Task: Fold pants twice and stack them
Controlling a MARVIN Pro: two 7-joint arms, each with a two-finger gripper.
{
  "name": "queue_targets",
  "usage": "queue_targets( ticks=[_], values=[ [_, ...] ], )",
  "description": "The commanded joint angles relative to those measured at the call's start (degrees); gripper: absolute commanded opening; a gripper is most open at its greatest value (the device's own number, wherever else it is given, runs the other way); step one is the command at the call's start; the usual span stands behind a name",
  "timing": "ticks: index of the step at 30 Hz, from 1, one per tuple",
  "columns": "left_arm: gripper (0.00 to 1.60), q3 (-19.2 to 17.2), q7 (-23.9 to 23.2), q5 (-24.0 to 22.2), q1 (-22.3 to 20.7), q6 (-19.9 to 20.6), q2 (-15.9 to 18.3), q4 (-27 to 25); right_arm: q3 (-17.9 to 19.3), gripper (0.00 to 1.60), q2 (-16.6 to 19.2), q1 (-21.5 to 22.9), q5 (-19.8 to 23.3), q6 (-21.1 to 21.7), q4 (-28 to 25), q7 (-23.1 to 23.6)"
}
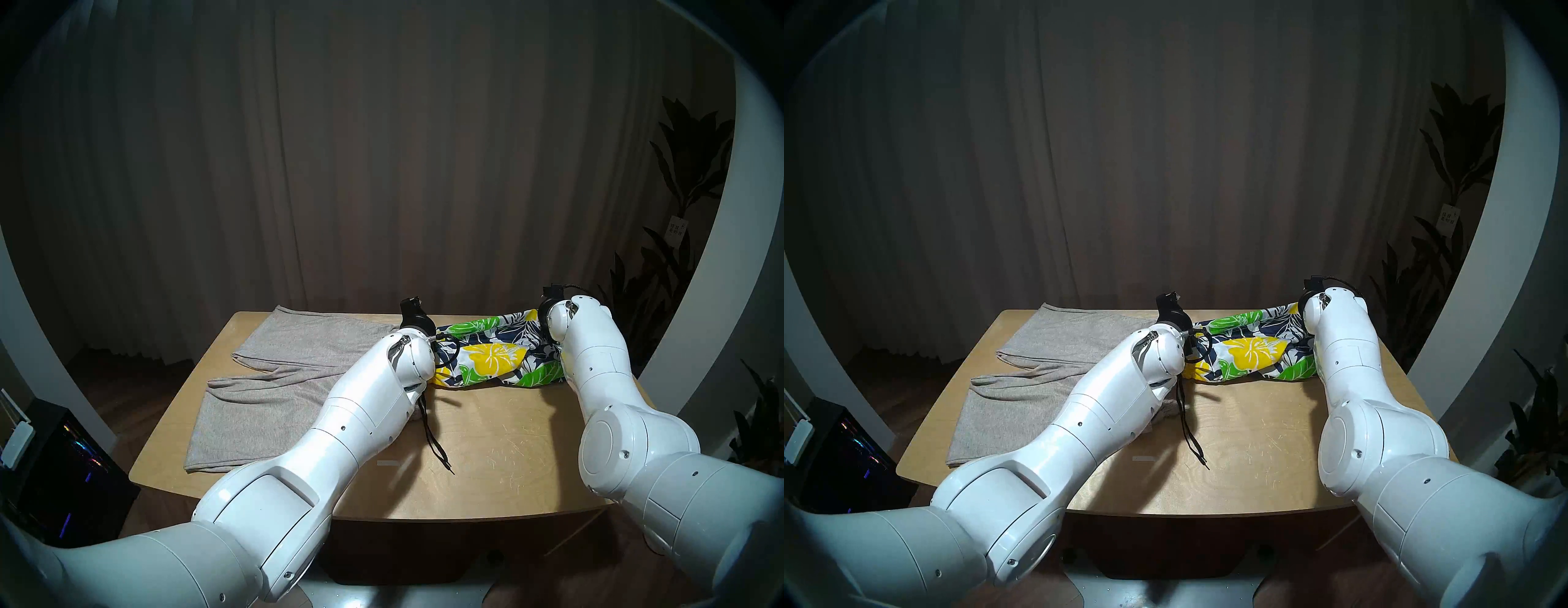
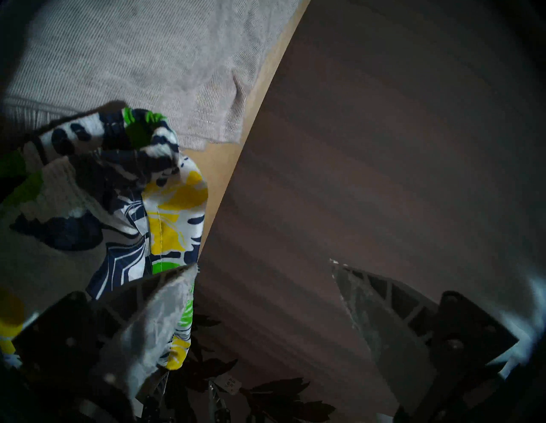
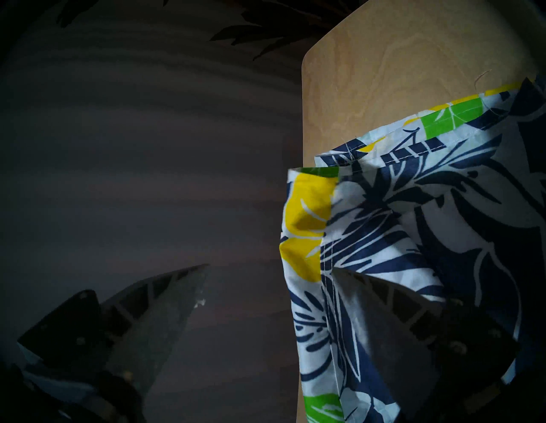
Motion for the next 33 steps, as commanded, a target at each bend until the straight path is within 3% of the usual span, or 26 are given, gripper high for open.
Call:
queue_targets(
  ticks=[1,4,9,10,17,33],
  values=[
    [1.60,1.0,-2.6,1.6,-1.9,0.3,-1.1,-1.6,-0.3,1.46,0.5,4.2,0.0,-0.7,1.9,3.6],
    [1.60,2.5,-5.1,3.4,-0.9,0.9,-0.3,-4.7,-0.4,1.60,0.7,4.3,0.1,-0.3,2.4,4.9],
    [1.60,3.7,-10.3,4.5,1.4,4.3,0.9,-10.0,0.3,1.60,1.1,3.6,1.0,1.4,1.0,5.7],
    [1.60,3.7,-10.0,4.9,0.8,5.0,0.5,-8.8,0.4,1.60,1.1,3.4,1.2,1.6,0.6,5.8],
    [1.60,6.5,-15.4,8.4,4.9,6.0,4.9,-15.6,1.3,1.60,1.7,0.8,2.6,4.5,-3.1,7.7],
    [1.60,6.8,-19.2,11.5,11.0,6.1,13.0,-24.7,2.0,1.60,2.4,-5.9,3.5,8.9,-9.3,9.1]
  ],
)
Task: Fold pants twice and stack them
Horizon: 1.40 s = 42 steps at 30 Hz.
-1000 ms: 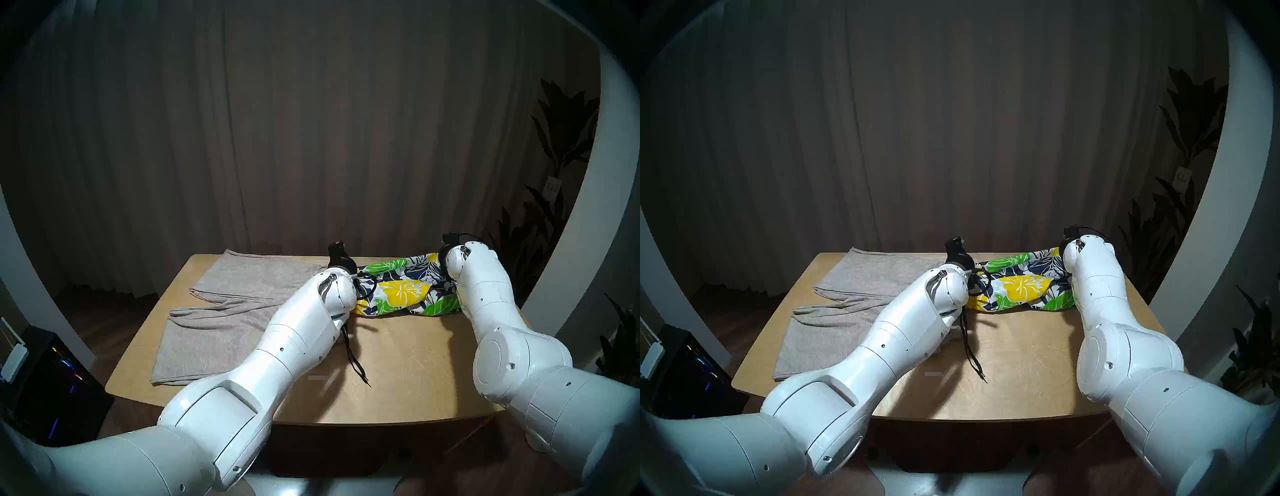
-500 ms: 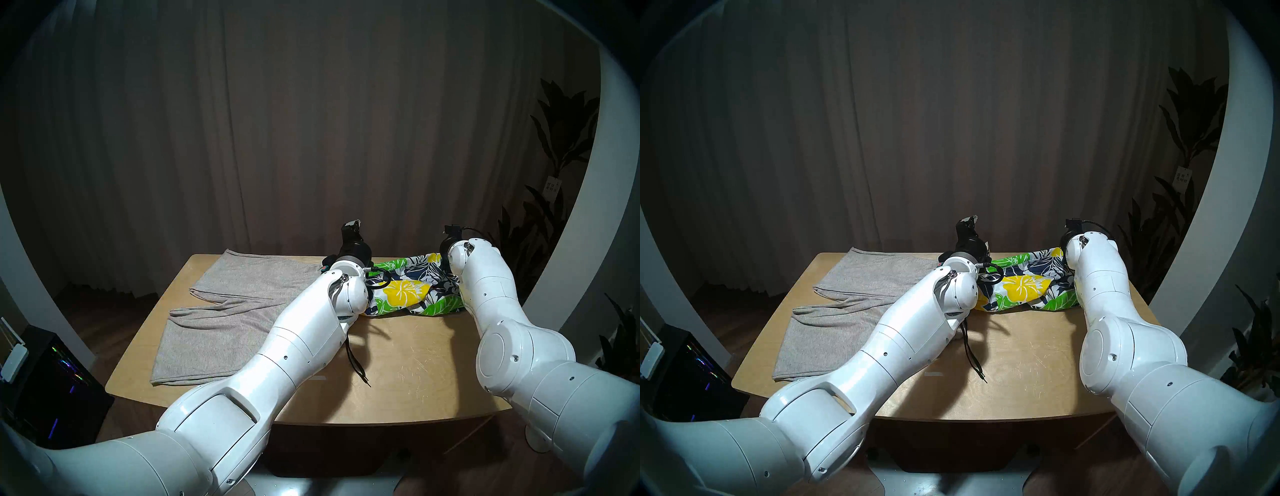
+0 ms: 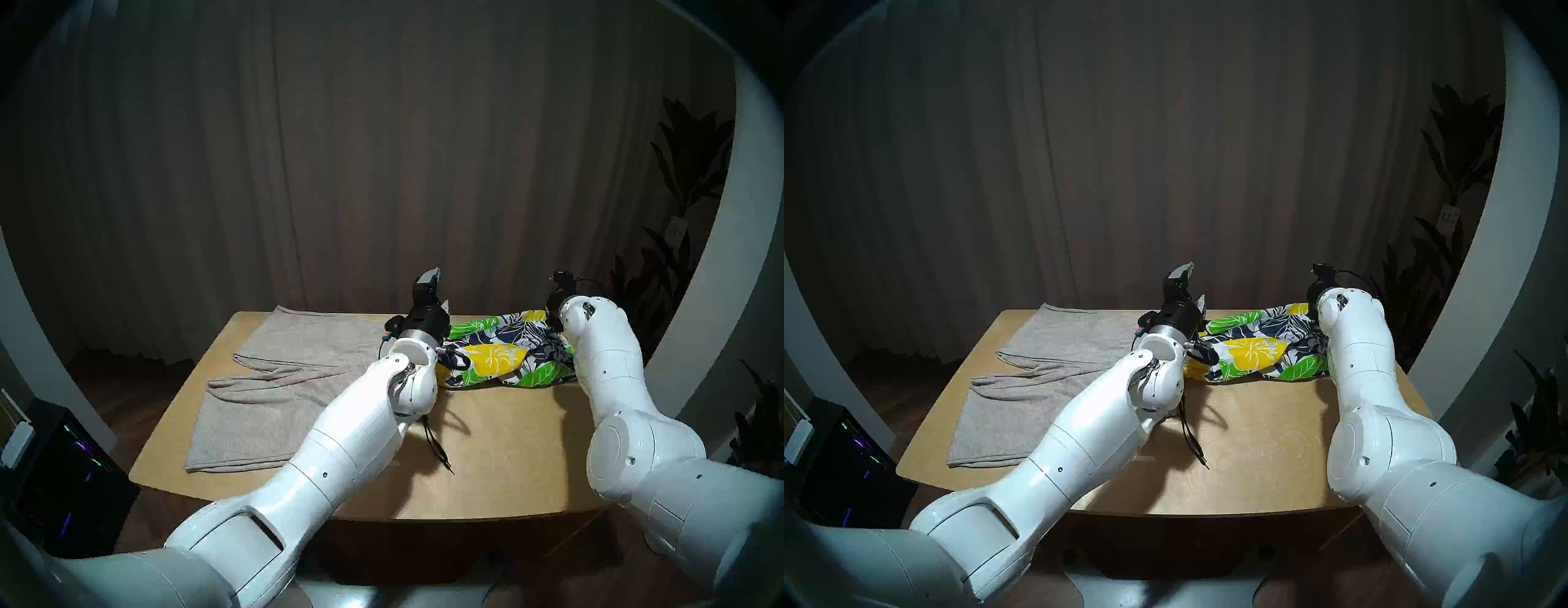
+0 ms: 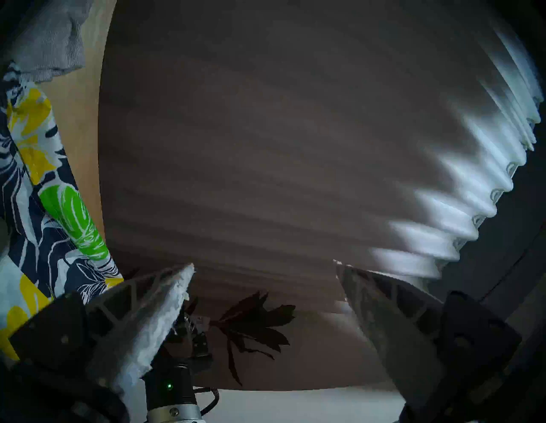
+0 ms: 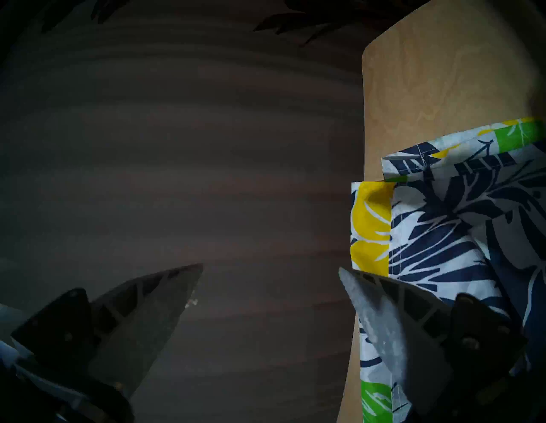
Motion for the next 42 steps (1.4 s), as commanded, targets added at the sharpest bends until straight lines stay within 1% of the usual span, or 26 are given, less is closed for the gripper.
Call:
queue_targets(
  ticks=[1,8,23,25,28,30,34,36,40,42],
  values=[
    [1.60,-0.8,-2.3,1.3,1.6,0.0,3.5,-4.8,0.1,1.60,0.4,-2.4,0.2,1.6,-3.7,1.1],
    [1.60,-1.2,-3.3,2.1,4.5,0.5,6.5,-8.0,0.4,1.60,0.5,-5.3,0.7,3.4,-6.5,1.8],
    [1.60,-1.2,-4.8,3.1,9.6,1.6,10.5,-13.0,0.5,1.60,0.1,-10.7,1.7,6.9,-13.2,3.2],
    [1.60,-1.2,-5.1,3.4,10.7,1.8,11.4,-14.1,0.6,1.60,0.1,-12.2,2.0,7.6,-15.1,3.5],
    [1.60,-1.2,-5.3,3.5,11.4,1.9,11.9,-14.6,0.7,1.60,0.3,-13.1,2.0,7.9,-16.2,3.6],
    [1.60,-1.3,-5.6,3.6,12.5,2.1,12.8,-15.5,0.9,1.60,0.5,-14.7,2.2,8.5,-18.1,3.8],
    [1.60,-1.4,-5.8,3.7,13.3,2.3,13.5,-16.3,1.1,1.60,0.6,-16.2,2.4,9.0,-19.8,4.0],
    [1.60,-1.4,-6.1,3.8,14.4,2.5,14.3,-17.2,1.2,1.60,0.5,-17.8,2.6,9.8,-22.0,4.3],
    [1.60,-1.3,-6.4,3.8,15.3,2.8,14.8,-18.3,1.4,1.60,0.5,-19.4,2.9,10.4,-23.9,4.6],
    [1.60,-1.2,-6.6,3.9,16.0,3.0,15.2,-19.1,1.7,1.60,0.4,-20.7,3.1,10.9,-25.9,4.7]
  ],
)
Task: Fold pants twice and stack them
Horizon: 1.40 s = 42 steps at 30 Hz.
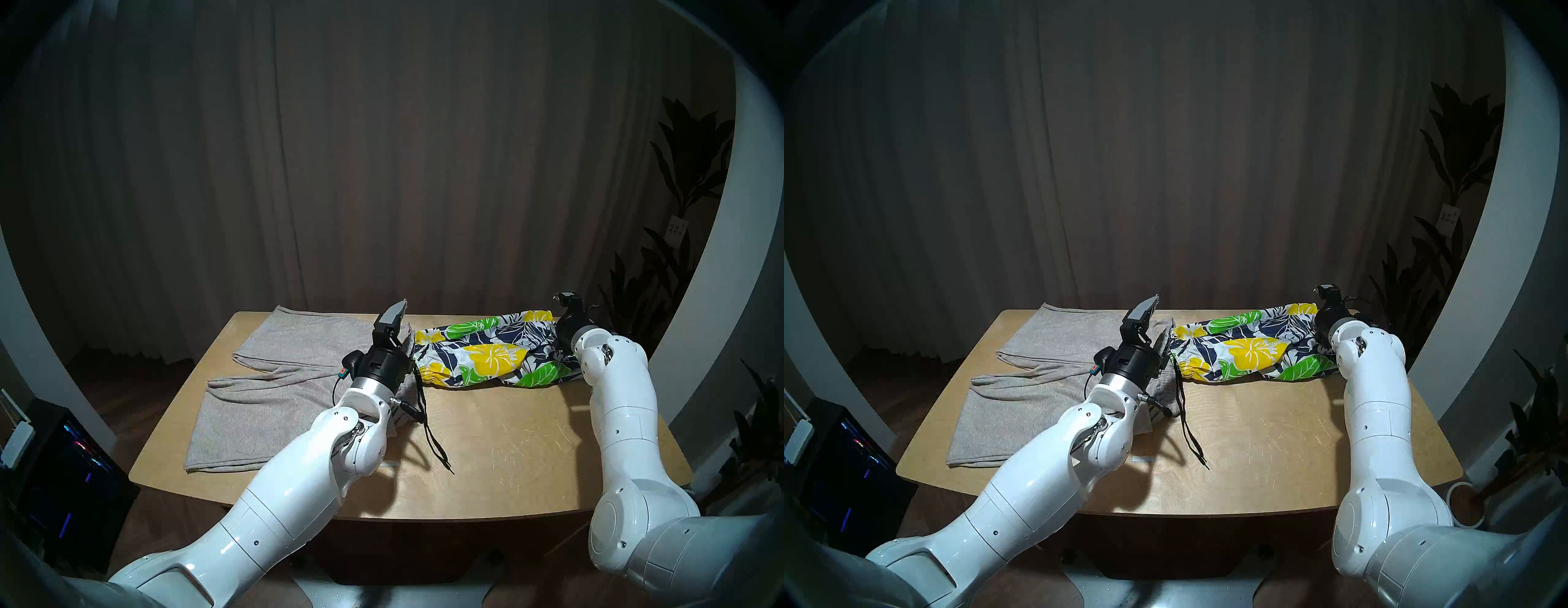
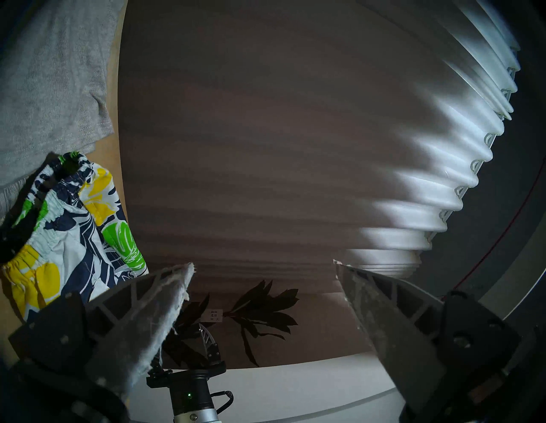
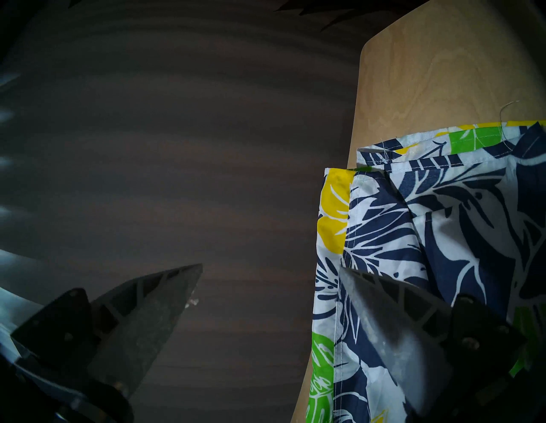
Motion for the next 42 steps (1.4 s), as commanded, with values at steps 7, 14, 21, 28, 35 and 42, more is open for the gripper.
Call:
queue_targets(
  ticks=[7,14,21,28,35,42],
  values=[
    [1.60,0.8,-1.4,0.3,3.5,0.8,1.5,-6.1,1.1,1.60,-0.4,-7.3,1.2,3.0,-10.5,1.7],
    [1.60,2.0,-0.2,-0.2,5.4,0.4,1.3,-8.3,2.0,1.60,-1.0,-12.2,2.1,4.8,-15.2,2.0],
    [1.60,3.5,1.5,-0.3,5.6,-0.8,-0.4,-9.5,3.7,1.60,-1.6,-16.7,3.0,6.2,-19.2,2.5],
    [1.60,5.3,5.7,0.7,4.3,-4.9,-3.2,-8.2,5.3,1.60,-2.8,-21.2,3.8,7.1,-24.6,2.5],
    [1.60,6.9,11.3,2.1,2.4,-10.1,-6.6,-5.1,6.8,1.60,-4.5,-24.9,4.5,7.4,-29.8,2.2],
    [1.60,9.2,16.0,4.7,0.4,-16.0,-10.4,-1.2,8.6,1.60,-5.9,-28.2,5.2,7.3,-34.5,1.8]
  ],
)
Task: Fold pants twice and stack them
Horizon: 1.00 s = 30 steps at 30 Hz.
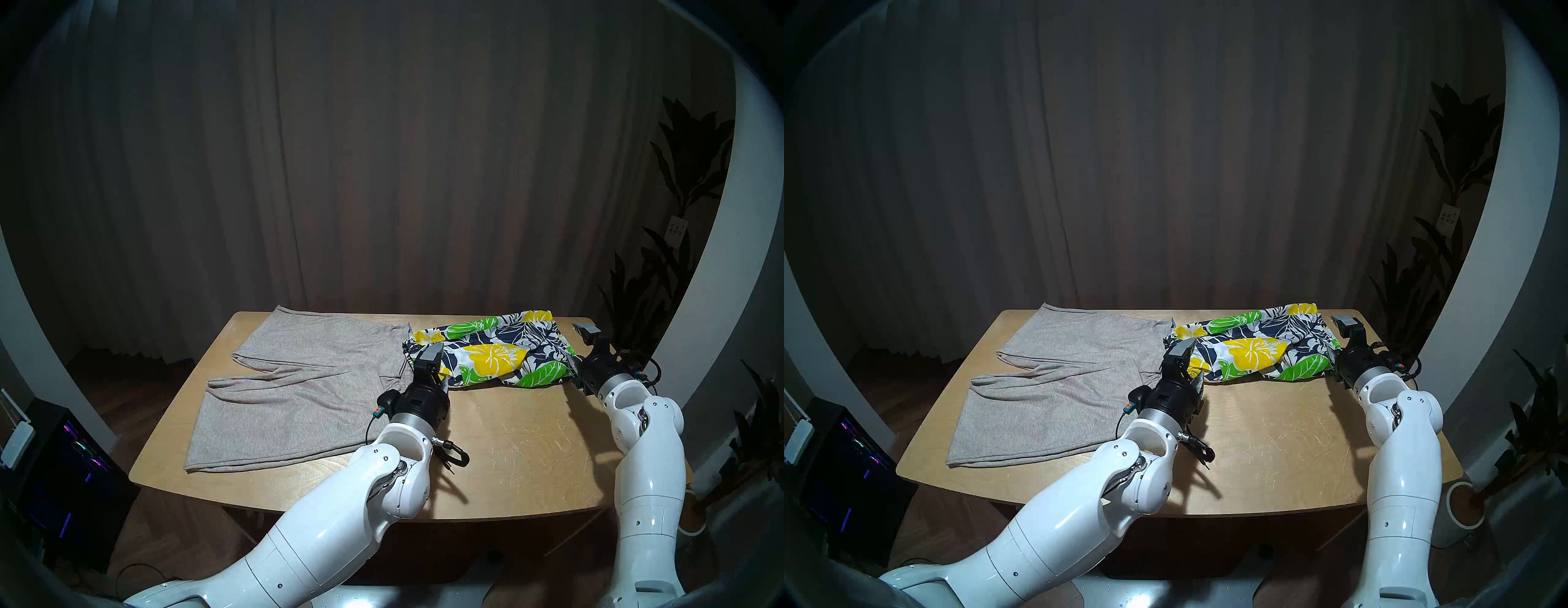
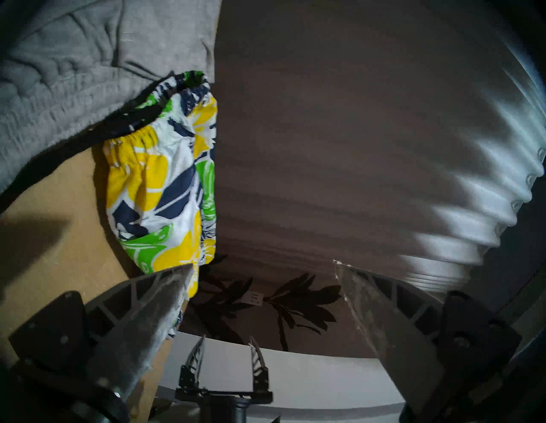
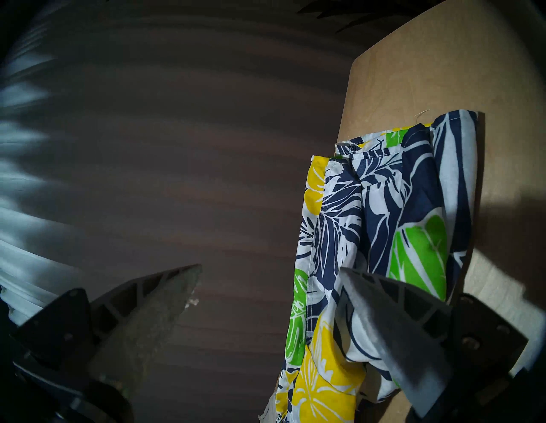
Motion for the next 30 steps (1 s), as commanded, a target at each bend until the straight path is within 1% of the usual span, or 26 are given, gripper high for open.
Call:
queue_targets(
  ticks=[1,7,9,16,22,30],
  values=[
    [1.60,1.7,3.0,2.8,-3.6,-5.2,-5.7,1.7,1.8,1.60,-1.6,-3.8,0.9,-0.3,-6.6,0.0],
    [1.60,3.4,6.1,5.5,-5.6,-10.6,-8.3,4.4,3.7,1.60,-2.9,-6.3,1.3,-0.6,-10.5,-0.6],
    [1.60,4.4,7.9,7.4,-7.0,-14.1,-9.7,6.1,4.5,1.60,-3.9,-7.6,1.7,-0.9,-12.5,-1.2],
    [1.60,6.9,11.4,12.0,-9.8,-21.3,-12.2,9.4,5.5,1.60,-5.8,-9.5,2.2,-1.6,-15.9,-3.1],
    [1.60,9.4,15.7,15.7,-12.7,-27.5,-14.7,13.2,6.0,1.60,-7.5,-10.6,2.8,-2.5,-19.1,-5.8],
    [1.60,9.7,23.5,18.6,-16.6,-34.1,-19.0,19.9,7.1,1.60,-9.2,-11.4,3.5,-3.9,-22.7,-10.0]
  ],
)
